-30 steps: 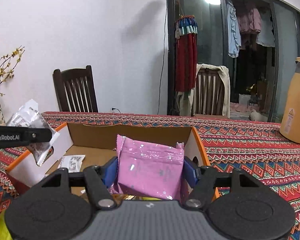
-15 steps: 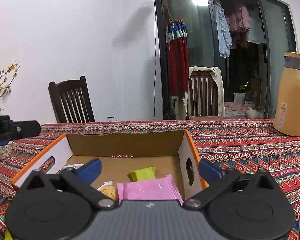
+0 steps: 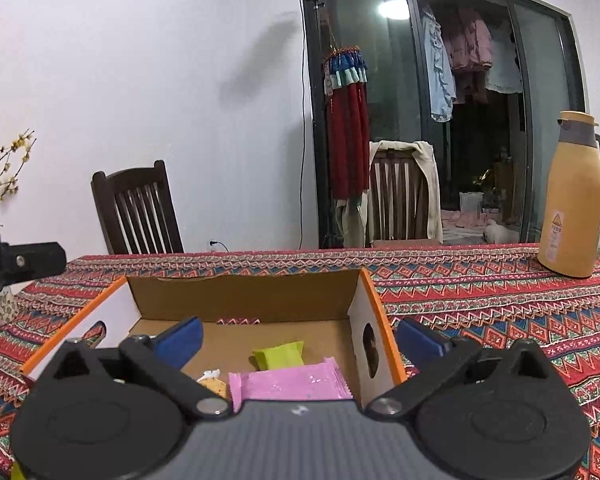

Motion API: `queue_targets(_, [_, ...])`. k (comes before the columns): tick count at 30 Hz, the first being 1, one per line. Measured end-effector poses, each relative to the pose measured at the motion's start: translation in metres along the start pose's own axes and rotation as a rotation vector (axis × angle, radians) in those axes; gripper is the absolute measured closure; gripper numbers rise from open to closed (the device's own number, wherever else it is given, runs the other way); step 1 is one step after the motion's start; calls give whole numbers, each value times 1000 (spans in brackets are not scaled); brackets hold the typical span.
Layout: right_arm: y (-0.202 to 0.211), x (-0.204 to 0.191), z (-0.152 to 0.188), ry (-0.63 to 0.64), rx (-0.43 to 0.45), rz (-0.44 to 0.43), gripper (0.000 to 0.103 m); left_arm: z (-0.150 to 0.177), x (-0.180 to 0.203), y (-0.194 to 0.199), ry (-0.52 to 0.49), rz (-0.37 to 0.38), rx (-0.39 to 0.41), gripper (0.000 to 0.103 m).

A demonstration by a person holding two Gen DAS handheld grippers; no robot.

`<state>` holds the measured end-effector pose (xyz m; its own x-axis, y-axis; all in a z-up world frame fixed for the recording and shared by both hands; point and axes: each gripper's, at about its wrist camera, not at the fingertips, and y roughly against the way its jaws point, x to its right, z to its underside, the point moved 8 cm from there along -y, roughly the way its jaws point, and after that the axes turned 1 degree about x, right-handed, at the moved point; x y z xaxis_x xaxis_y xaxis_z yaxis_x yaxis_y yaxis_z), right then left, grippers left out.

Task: Organize snacks
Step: 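Carry both packets over the orange box and open both grippers to drop them, then move both grippers back down to the snack pile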

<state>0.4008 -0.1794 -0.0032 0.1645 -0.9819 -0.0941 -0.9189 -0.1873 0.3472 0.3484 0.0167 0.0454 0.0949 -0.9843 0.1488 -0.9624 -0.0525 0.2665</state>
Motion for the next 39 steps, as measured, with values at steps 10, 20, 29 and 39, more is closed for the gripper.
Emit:
queue_targets(10, [23, 2, -19, -7, 66, -5, 0, -13, -2, 29, 9, -28, 33, 0])
queue_targets(20, [71, 6, -21, -18, 105, -15, 0, -1, -24, 64, -23, -39, -29, 0])
queue_targets(29, [119, 7, 21, -2, 80, -20, 0, 53, -46, 83, -38, -43, -118, 0])
queue_targets(39, [144, 20, 82, -11, -36, -1, 0, 100, -72, 86, -37, -42, -164, 0])
